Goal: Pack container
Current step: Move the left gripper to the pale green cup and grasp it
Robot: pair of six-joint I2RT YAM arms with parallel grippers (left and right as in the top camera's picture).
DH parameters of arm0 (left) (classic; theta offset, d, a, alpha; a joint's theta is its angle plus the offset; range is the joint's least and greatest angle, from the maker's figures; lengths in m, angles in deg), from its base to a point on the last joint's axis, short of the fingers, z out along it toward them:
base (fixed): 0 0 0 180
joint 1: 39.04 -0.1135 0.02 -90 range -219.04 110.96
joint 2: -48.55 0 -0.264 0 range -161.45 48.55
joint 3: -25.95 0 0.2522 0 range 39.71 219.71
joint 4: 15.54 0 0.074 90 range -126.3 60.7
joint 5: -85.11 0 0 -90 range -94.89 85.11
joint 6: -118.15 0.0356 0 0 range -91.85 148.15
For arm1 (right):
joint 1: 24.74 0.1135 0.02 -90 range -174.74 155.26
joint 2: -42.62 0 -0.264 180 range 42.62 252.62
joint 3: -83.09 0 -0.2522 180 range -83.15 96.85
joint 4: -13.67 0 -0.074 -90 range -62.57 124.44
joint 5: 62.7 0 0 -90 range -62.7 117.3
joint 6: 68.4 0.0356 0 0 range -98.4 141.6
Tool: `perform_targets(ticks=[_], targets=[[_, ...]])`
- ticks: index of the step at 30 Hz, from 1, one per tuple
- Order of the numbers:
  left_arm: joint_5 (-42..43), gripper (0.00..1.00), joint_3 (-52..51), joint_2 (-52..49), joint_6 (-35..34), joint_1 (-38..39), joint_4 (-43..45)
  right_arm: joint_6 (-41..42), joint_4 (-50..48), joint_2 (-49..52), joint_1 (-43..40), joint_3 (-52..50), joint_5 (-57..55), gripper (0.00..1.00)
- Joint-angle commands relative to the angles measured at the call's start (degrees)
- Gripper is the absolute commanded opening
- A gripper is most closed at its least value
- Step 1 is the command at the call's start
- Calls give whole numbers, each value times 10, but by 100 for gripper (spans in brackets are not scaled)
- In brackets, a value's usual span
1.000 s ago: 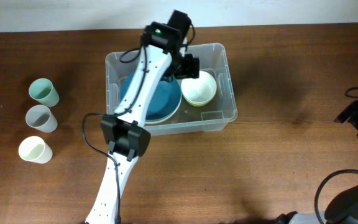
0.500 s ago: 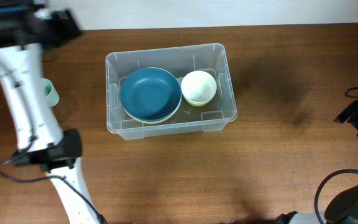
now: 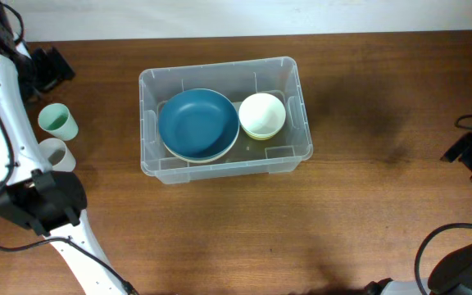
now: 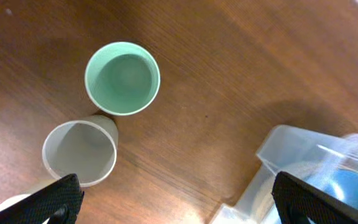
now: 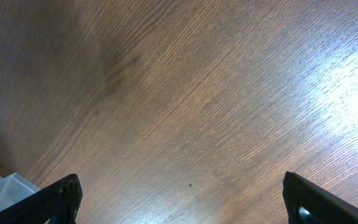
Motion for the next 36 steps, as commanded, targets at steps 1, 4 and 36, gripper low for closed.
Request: perform_targets(ticks=[1, 4, 36], targets=[[-8, 99, -46, -6, 28, -5, 26, -2, 0, -10, -2, 0, 1, 99], [-9, 99, -82, -6, 30, -5, 52, -2, 0, -10, -2, 0, 1, 99], [-62, 99, -240, -74, 60, -5, 222, -2, 0, -10, -2, 0, 1, 99]])
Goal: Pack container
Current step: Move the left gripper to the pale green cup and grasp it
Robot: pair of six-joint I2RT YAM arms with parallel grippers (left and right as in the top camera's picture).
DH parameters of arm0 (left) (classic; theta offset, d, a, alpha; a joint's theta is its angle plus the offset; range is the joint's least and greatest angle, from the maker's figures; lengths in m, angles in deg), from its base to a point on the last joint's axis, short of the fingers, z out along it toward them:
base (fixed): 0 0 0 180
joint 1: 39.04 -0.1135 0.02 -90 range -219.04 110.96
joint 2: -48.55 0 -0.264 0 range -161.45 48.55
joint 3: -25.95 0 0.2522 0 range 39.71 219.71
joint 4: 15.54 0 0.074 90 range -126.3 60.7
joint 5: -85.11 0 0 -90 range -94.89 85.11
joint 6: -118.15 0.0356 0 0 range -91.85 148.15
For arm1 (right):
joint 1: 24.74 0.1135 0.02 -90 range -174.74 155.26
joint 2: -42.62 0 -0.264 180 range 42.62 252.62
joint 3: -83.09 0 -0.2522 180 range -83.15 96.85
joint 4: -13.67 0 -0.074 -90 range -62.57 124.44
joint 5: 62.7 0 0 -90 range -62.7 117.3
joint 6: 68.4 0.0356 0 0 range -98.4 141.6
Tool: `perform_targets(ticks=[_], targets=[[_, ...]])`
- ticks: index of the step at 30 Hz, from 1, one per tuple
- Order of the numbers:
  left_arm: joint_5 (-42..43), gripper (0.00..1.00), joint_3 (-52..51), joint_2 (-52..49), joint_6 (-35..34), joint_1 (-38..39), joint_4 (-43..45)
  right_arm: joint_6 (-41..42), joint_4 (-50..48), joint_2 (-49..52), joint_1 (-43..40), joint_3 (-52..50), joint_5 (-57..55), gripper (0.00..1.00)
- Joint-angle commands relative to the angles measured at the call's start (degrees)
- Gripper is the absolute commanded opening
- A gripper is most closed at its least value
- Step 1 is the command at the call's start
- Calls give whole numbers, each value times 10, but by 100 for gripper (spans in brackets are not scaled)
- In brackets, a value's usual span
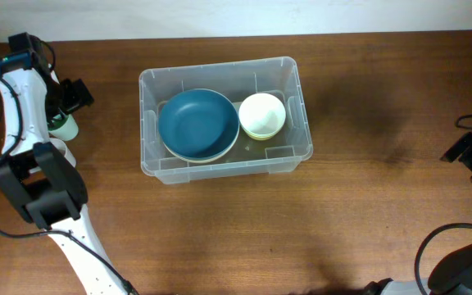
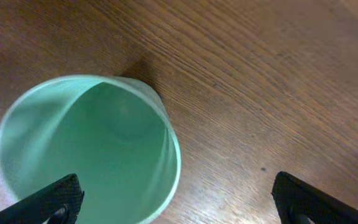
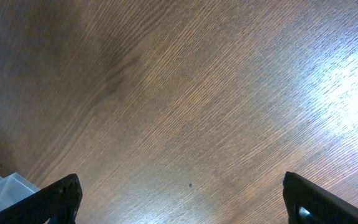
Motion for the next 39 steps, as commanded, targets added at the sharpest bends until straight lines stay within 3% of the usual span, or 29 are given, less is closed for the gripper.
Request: perform_targets(ticks=[1, 10, 13, 22, 25, 28, 34, 39], targets=[[-21, 99, -3, -33, 19, -5, 1, -2, 0, -10, -2, 0, 1, 99], [-31, 99, -3, -36, 22, -5, 14, -2, 0, -10, -2, 0, 1, 99], [-31, 90, -3, -36, 22, -5, 17, -2, 0, -10, -2, 0, 1, 99], [-31, 24, -3, -36, 22, -5, 19, -2, 0, -10, -2, 0, 1, 99], [-31, 19, -2, -36, 22, -5, 18, -2, 0, -10, -2, 0, 1, 99], [-36, 5, 17, -36, 22, -5, 6, -2, 0, -10, -2, 0, 1, 99], [-30, 1, 156, -30, 17, -3, -79, -2, 0, -10, -2, 0, 1, 99], [39, 1, 336, -18, 18, 16, -176, -2, 0, -10, -2, 0, 1, 99]])
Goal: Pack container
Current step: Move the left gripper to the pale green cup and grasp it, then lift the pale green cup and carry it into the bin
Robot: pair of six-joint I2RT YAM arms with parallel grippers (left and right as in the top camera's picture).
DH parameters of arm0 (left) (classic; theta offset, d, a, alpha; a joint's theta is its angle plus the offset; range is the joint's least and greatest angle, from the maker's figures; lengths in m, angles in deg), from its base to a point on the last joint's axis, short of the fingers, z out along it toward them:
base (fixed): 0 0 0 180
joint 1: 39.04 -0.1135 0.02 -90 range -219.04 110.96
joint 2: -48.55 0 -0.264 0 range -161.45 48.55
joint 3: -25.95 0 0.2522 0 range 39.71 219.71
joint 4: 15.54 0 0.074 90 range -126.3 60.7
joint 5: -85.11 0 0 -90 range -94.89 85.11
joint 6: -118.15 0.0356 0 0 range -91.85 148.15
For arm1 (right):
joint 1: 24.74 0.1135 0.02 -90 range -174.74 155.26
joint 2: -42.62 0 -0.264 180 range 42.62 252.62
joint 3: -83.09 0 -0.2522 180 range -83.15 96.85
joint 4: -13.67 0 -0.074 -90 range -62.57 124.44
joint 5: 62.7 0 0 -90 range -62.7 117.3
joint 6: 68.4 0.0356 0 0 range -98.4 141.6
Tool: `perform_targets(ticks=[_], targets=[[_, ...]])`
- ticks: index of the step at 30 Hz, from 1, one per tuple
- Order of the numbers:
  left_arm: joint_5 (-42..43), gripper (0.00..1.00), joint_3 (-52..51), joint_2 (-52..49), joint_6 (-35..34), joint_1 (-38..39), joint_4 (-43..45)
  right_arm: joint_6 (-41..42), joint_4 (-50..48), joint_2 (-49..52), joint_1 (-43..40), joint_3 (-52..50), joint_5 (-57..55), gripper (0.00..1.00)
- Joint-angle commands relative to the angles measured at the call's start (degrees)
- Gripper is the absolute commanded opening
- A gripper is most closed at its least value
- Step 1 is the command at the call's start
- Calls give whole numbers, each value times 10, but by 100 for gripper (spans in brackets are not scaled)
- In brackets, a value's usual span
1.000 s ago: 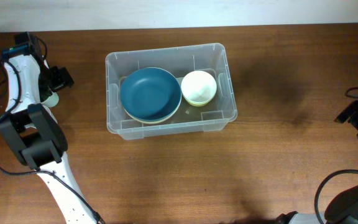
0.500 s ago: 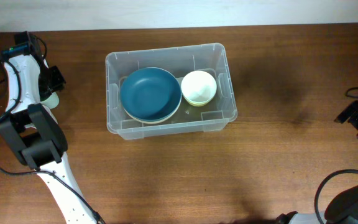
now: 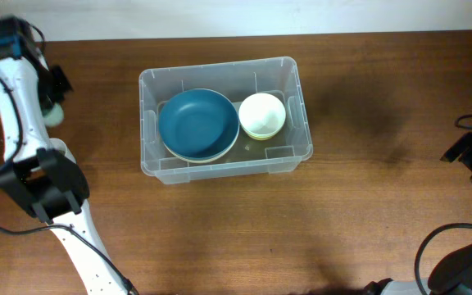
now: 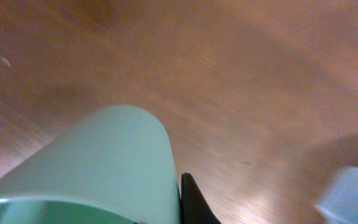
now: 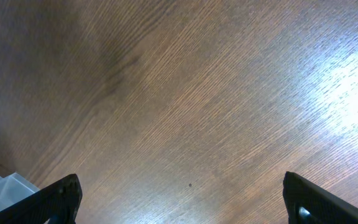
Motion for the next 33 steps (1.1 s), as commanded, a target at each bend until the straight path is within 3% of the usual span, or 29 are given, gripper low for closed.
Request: perform_targets(ticks=[1, 6, 9, 13, 16, 20, 23, 33], targets=[[69, 1, 117, 24, -3, 21, -42, -2, 0, -10, -2, 0, 2, 99], [179, 1, 270, 46, 21, 93, -122, -2, 0, -10, -2, 0, 2, 99], [244, 1, 276, 68, 45, 171, -122, -2, 0, -10, -2, 0, 2, 99], [240, 1, 270, 70, 48, 291, -122, -2, 0, -10, -2, 0, 2, 99], [212, 1, 235, 66, 61, 376, -122, -2, 0, -10, -2, 0, 2, 99], [90, 1, 143, 66, 60, 473, -122, -2, 0, -10, -2, 0, 2, 99], [44, 1, 64, 66, 57, 521, -121, -2, 0, -10, -2, 0, 2, 99], [77, 1, -54, 66, 39, 535, -97, -2, 0, -10, -2, 0, 2, 99]])
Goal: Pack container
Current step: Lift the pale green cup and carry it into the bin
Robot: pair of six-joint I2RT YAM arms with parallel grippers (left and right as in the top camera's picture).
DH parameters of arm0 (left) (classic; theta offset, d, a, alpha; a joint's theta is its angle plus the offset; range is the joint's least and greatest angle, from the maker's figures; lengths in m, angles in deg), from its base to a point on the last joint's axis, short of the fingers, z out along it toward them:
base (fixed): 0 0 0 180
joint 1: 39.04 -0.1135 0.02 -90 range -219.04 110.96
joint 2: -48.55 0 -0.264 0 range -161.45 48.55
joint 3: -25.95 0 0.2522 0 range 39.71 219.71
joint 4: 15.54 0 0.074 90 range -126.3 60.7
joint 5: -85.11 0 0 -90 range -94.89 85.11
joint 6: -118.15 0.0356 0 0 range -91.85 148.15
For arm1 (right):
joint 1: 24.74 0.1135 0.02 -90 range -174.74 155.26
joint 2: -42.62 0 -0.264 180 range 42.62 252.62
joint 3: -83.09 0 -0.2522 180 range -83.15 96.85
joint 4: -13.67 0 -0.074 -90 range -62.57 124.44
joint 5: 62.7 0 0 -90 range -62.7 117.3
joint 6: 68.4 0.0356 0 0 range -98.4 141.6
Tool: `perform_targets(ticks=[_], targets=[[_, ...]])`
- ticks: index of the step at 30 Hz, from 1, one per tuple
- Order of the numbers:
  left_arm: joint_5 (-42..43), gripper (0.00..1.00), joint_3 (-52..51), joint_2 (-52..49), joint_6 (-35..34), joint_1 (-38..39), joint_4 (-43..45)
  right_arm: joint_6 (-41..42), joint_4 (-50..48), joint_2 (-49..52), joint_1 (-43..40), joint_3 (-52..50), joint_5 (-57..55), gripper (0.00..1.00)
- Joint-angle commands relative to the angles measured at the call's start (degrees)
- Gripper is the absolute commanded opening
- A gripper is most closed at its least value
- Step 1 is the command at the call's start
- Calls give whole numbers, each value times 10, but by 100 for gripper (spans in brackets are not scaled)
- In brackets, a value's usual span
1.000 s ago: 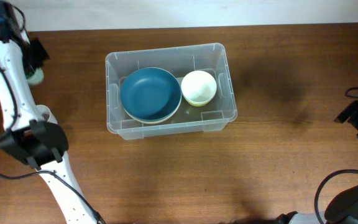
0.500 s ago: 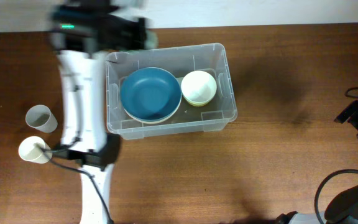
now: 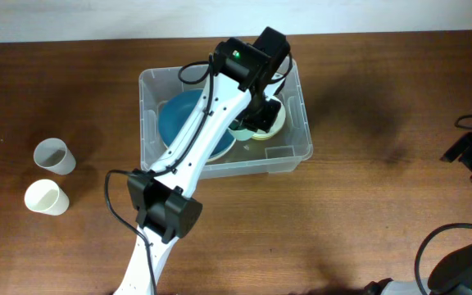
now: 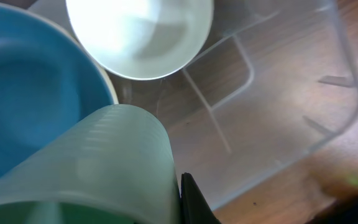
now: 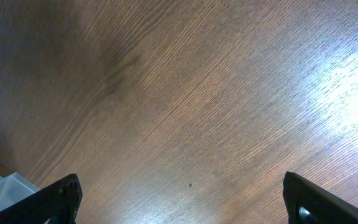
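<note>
My left gripper [image 3: 260, 108] is shut on a mint-green cup [image 4: 104, 162], which lies tilted in its grasp; one black fingertip [image 4: 191, 202] shows beside it and the other is hidden. It hangs over the clear plastic container [image 3: 143, 123], between the blue bowl [image 4: 30, 93] and the cream bowl [image 4: 138, 34] lying inside. In the overhead view my arm covers much of the box. My right gripper [image 5: 191, 208] stands open over bare wood at the far right.
A white cup [image 3: 53, 156] and a cream cup [image 3: 43, 197] stand on the table at the far left. A corner of the container shows at the lower left of the right wrist view.
My left gripper, then at the table's far left with the green cup in it, is now over the container with the cup still held. The right arm has not moved.
My left gripper was open above the green and white cups at the far left. Then it was low around the green cup, then shut on it and off the table. Now the cup hangs over the box. The right gripper stayed open in place.
</note>
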Motion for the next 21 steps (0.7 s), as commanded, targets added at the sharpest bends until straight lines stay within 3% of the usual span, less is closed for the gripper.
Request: perform_targets(ticks=[1, 6, 21], targets=[[16, 1, -15, 3, -5, -4, 13, -2, 0, -10, -2, 0, 2, 99], [56, 1, -28, 2, -3, 7, 41, -2, 0, -10, -2, 0, 2, 99], [60, 1, -115, 0, -5, 23, 68, -2, 0, -10, -2, 0, 2, 99]])
